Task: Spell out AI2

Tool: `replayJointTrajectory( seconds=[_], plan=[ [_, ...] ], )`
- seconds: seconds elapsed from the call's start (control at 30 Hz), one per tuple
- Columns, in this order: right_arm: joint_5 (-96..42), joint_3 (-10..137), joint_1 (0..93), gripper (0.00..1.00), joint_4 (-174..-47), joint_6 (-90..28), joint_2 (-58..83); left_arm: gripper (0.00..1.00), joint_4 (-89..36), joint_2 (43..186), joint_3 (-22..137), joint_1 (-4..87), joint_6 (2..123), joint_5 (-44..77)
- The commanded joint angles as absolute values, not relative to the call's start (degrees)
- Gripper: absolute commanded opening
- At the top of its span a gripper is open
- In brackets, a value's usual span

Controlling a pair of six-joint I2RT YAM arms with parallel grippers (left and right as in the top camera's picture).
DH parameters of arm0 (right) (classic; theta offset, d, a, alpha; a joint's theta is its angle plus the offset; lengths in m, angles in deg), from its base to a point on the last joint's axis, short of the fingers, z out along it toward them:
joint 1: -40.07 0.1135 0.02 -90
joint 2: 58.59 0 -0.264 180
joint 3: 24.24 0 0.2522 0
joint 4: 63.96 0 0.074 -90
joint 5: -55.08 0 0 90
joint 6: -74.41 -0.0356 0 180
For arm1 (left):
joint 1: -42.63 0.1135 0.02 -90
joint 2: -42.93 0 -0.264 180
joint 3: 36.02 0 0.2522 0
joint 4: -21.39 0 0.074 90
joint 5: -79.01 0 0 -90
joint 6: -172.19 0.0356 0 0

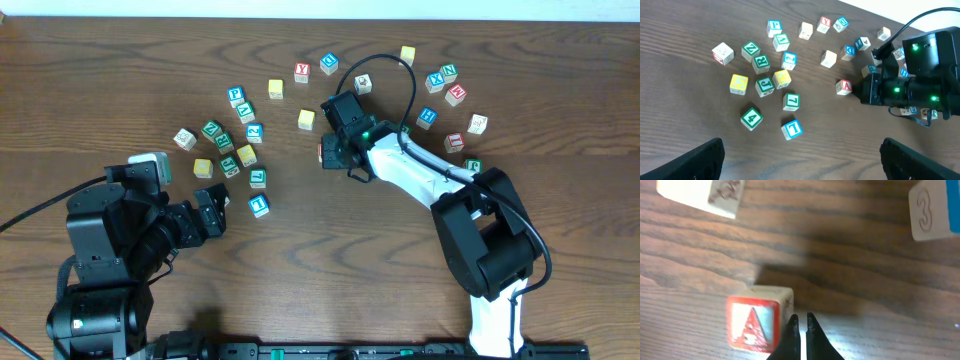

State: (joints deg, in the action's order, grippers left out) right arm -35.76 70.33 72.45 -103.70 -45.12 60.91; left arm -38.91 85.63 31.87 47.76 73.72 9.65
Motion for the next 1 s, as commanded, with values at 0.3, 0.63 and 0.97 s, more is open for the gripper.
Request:
replayJointTrajectory(
  seconds=[0.3,0.63,0.97],
  plan=[
    [-38.01,70.07,62.9,0.14,-116.09,-39.38,41.09,0.98,-39.06,85.59,32.66,47.69,74.88,9.06],
    [-31.59,70.07,46.92,0.27,-128.44,-28.16,36.7,0.98,-39.06,85.59,32.66,47.69,74.88,9.06],
    [-30.97,70.07,43.01,0.36,-127.78,-19.11,38.47,0.98,-39.06,85.59,32.66,47.69,74.88,9.06]
  ],
)
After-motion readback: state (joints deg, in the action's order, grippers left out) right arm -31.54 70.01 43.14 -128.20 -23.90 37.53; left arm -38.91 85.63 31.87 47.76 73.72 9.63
